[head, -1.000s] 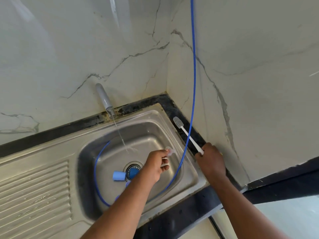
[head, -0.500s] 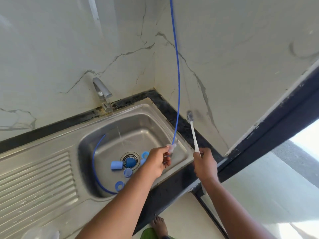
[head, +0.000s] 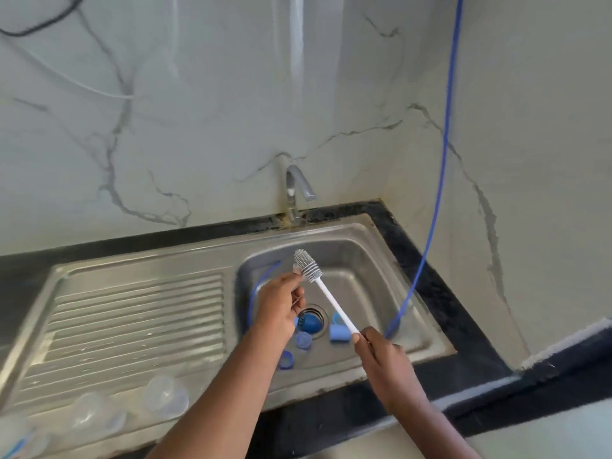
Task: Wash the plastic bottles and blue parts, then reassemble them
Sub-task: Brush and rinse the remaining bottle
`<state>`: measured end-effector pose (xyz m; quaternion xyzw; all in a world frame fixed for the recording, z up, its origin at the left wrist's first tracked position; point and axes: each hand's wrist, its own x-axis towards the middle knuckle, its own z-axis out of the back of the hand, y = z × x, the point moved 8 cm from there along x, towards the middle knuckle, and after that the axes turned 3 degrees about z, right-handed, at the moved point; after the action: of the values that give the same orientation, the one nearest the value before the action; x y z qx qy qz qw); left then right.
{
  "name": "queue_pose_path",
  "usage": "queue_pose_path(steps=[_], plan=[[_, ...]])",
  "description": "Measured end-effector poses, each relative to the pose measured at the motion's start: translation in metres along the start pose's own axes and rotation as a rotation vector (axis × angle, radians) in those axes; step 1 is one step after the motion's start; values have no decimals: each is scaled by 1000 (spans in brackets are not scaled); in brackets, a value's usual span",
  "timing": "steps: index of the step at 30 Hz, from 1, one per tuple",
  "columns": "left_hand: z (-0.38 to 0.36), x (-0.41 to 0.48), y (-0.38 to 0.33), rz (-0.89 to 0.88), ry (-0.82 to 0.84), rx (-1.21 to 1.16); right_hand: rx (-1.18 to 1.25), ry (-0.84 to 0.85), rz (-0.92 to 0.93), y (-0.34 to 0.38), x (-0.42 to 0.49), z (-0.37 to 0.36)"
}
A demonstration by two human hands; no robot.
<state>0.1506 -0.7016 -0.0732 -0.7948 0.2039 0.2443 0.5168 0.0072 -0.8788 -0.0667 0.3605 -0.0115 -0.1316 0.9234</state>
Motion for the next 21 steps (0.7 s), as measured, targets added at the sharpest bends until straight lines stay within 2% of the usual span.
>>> queue_pose_path(steps=[6, 12, 18, 21], plan=[[15, -9, -17, -13, -48, -65, 5, 61, 129, 29, 41, -11], [34, -2, -29, 14, -191, -329, -49, 205, 230, 38, 58, -27], [16, -2, -27, -45, -228, -380, -61, 210, 285, 56, 86, -30], [28, 3, -41, -95, -315, -450, -87, 265, 301, 47, 84, -31]])
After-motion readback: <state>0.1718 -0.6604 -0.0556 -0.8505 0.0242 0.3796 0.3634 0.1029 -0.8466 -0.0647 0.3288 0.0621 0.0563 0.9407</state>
